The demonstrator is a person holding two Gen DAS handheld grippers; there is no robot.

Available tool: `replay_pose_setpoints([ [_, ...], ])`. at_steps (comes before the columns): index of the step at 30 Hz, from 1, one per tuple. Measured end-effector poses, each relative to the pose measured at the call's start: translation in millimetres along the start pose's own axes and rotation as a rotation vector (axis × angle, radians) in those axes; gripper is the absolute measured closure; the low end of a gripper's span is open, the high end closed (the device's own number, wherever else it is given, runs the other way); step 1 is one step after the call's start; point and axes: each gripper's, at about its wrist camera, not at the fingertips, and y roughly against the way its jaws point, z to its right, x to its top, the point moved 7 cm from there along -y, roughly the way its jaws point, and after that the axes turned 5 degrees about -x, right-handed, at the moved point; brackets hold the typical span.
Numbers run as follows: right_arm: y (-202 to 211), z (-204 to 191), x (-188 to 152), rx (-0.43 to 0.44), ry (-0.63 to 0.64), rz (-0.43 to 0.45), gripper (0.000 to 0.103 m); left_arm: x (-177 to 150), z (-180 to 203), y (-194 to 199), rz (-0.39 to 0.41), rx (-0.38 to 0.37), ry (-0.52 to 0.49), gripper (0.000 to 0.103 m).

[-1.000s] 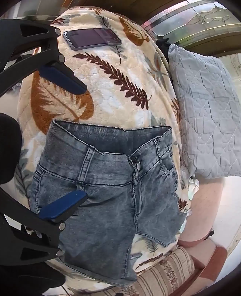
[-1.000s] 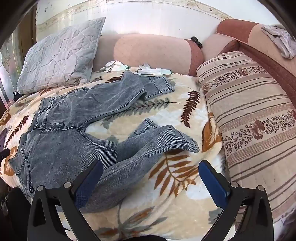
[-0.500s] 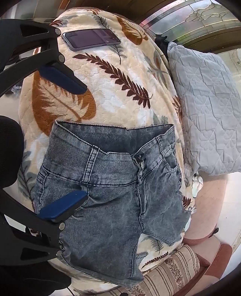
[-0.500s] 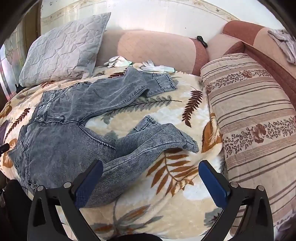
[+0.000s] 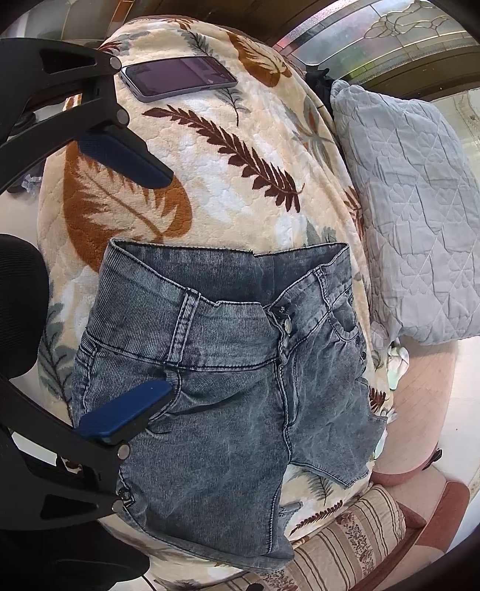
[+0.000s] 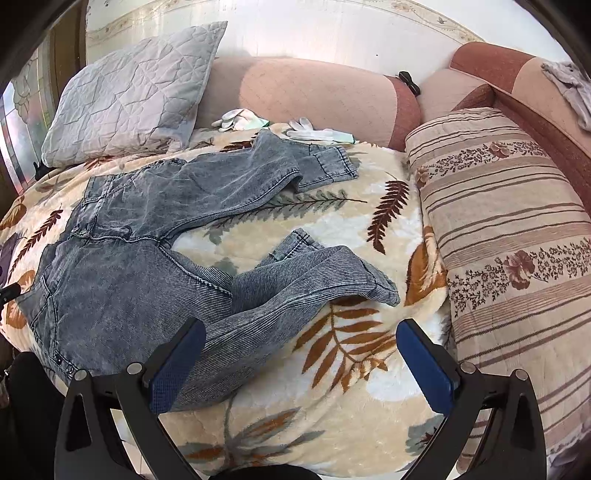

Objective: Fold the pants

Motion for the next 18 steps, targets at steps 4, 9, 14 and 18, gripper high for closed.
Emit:
replay_pose_setpoints([
  [4, -0.6, 0.9, 2.2, 0.006, 0.006, -0.001, 0.0, 0.8, 0.5, -0.8, -0.001, -0.003, -0.001, 0.0],
  [9, -0.8, 1.3, 5.8, 0.023, 0.006, 0.002, 0.0, 0.8, 1.0, -1.5, -0.008, 0.001, -0.005, 0.0],
  [14, -1.9, 4.3, 7.8, 0.028, -0.017, -0.001, 0.0, 0.9, 0.5, -2.8, -0.011, -0.008, 0.008, 0.0],
  [18, 0.2, 6.6, 9.1, 0.041, -0.031, 0.008, 0.0, 0.8, 1.1, -3.2, -0.013, -0.007, 0.006, 0.0],
])
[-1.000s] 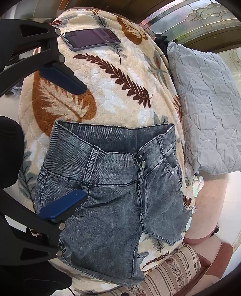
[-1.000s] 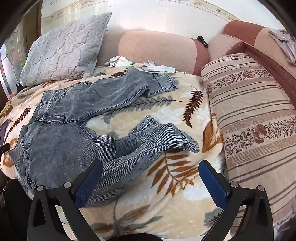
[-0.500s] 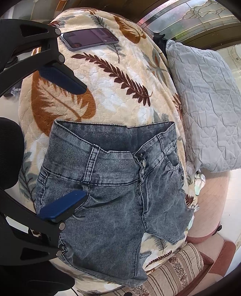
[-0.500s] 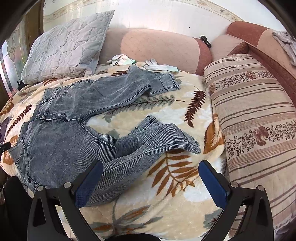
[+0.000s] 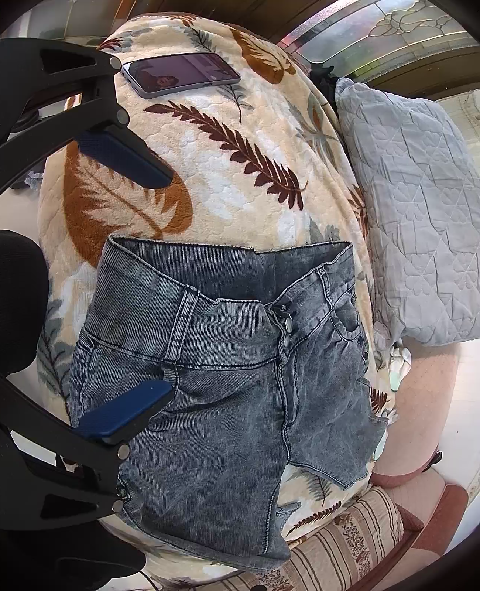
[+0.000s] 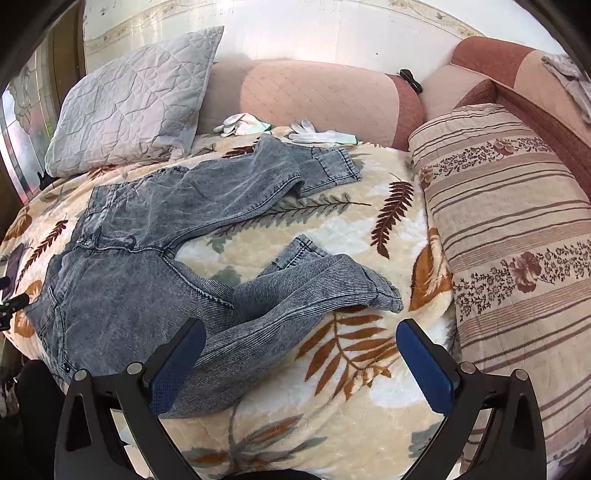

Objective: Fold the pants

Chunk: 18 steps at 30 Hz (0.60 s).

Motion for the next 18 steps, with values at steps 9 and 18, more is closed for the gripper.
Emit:
replay_pose_setpoints([
  [9, -0.3, 6.0, 2.7, 0.007, -0.006, 0.006, 0.0, 2.5, 4.5, -2.4, -0.022, -0.023, 0.009, 0.0],
  [18, -2.8, 8.5, 2.1, 0.021, -0.003, -0.003, 0.0, 12.1, 12.4, -4.5, -0.026, -0.039, 0.029, 0.0],
])
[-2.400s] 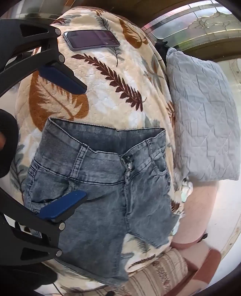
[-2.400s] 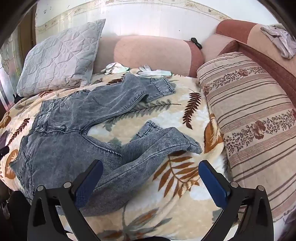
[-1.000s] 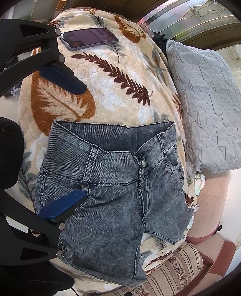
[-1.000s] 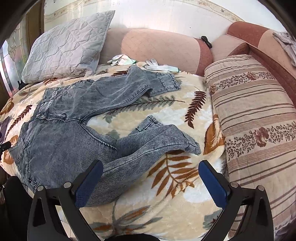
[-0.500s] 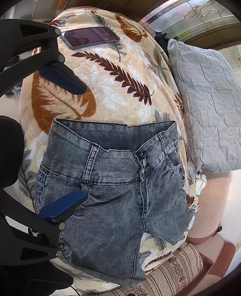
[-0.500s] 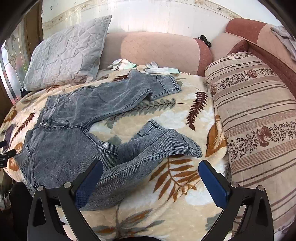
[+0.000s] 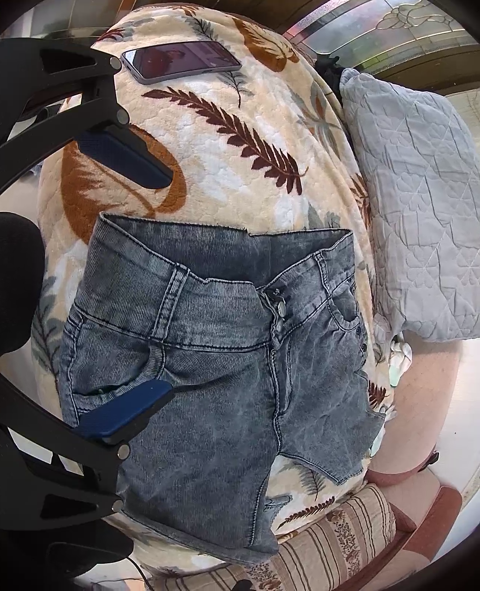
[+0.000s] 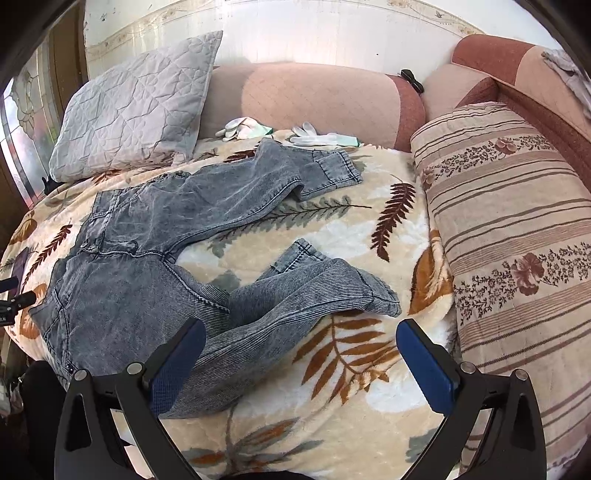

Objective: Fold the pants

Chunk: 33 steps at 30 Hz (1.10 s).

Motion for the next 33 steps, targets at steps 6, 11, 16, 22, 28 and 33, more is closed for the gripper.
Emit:
replay_pose_setpoints([
  [6, -2.9, 3.2, -4.4, 0.006, -0.01, -0.009, 0.0, -0.1, 2.3, -4.0, -0.009, 0.002, -0.006, 0.0],
  [11, -6.5, 6.2, -5.4, 0.009, -0.025, -0.019, 0.0, -0.5, 0.4, -7.0, -0.015, 0.005, 0.003, 0.0],
  [16, -8.6, 10.1, -4.2, 0.004, -0.034, -0.025, 0.0, 0.9, 0.3, -10.5, -0.024, 0.008, 0.007, 0.0],
  [22, -11.6, 16.3, -1.5, 0.002, -0.043, -0.031, 0.0, 3.4, 2.8, -12.9, -0.036, 0.004, 0.01, 0.0],
  [28, -29.1, 49.2, 5.6, 0.012, -0.18, -0.092, 0.0, 12.2, -14.2, -10.5, -0.05, -0.006, 0.062, 0.0],
  [33, -58.6, 75.6, 7.0, 0.107, -0.371, -0.17, 0.0, 7.6, -36.6, -12.4, -0.106, -0.074, 0.191, 0.0],
])
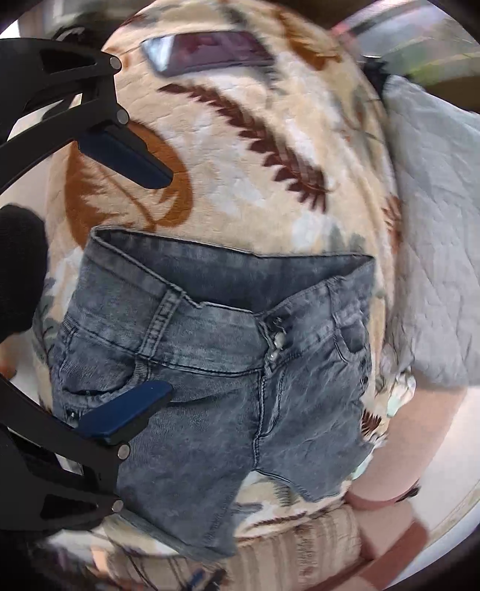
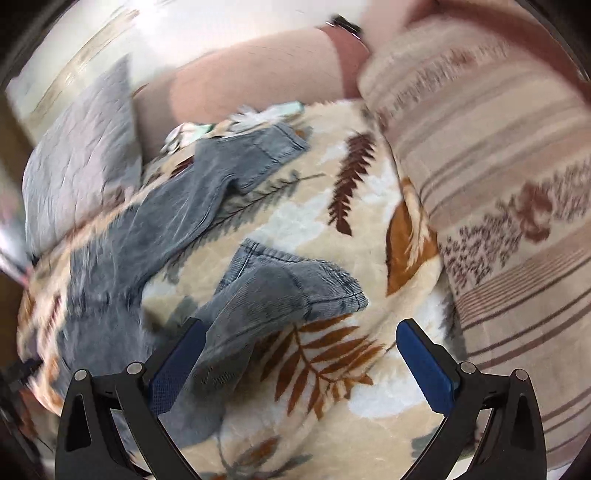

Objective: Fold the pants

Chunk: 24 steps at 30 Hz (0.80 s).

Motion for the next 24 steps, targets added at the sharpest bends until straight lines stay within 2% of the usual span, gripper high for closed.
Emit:
replay_pose_setpoints([
  [5, -33.7, 3.7, -6.1, 0.199, -0.23, -0.133, 0.0, -30.8, -0.5, -18.7, -0.104, -0.154, 0.136, 0.0],
  [8, -57.6, -1.2, -11.9, 0.293, -0.345, -0.21, 0.0, -45.3, 16.0, -35.2, -0.159, -0.179, 0.143, 0.0],
  [10, -63.6, -1.9, -9.6, 0.352, -0.404, -0.197, 0.006, -47.7, 28.5, -39.6, -0.168, -0.18, 0.13, 0.002],
  [11, -58.7, -1.5, -3.9, 0.388, -0.423, -0.154, 0.036, -45.6, 36.2, -36.3, -0.155, -0.196, 0.12, 0.014],
  [12, -51.3, -0.6, 1.3, 0.39, -0.412, -0.124, 0.09, -43.3, 41.9, -32.2, -0.144, -0.21, 0.11, 0.019],
  [13, -38.1, -0.6, 6.2, 0.386, -0.375, -0.089, 0.098, -39.7, 48.2, -26.0, -0.123, -0.217, 0.092, 0.024],
  [14, -27.6, 1.1, 9.0, 0.375, -0.349, -0.054, 0.097, -36.5, 52.0, -21.6, -0.103, -0.214, 0.077, 0.027],
  [16, 9.6, 12.7, 3.4, 0.293, -0.244, 0.059, 0.097, -31.4, 56.0, -14.9, -0.058, -0.183, 0.046, 0.033],
  [18, 22.1, 33.6, -19.8, 0.198, -0.197, 0.083, 0.096, -31.4, 56.2, -17.9, -0.057, -0.159, 0.033, 0.036],
  [20, 11.0, 59.1, -53.6, 0.154, -0.189, 0.017, 0.089, -36.1, 51.9, -26.0, -0.093, -0.13, 0.032, 0.038],
  [22, -8.9, 84.9, -90.8, 0.085, -0.197, -0.108, 0.084, -41.1, 47.8, -28.5, -0.117, -0.118, 0.025, 0.043],
  [23, -11.3, 97.3, -106.8, 0.086, -0.222, -0.151, 0.08, -40.2, 43.6, -27.2, -0.115, -0.123, 0.019, 0.043],
  [24, -5.2, 106.0, -113.2, 0.097, -0.246, -0.143, 0.077, -39.6, 40.0, -20.3, -0.099, -0.134, 0.009, 0.043],
])
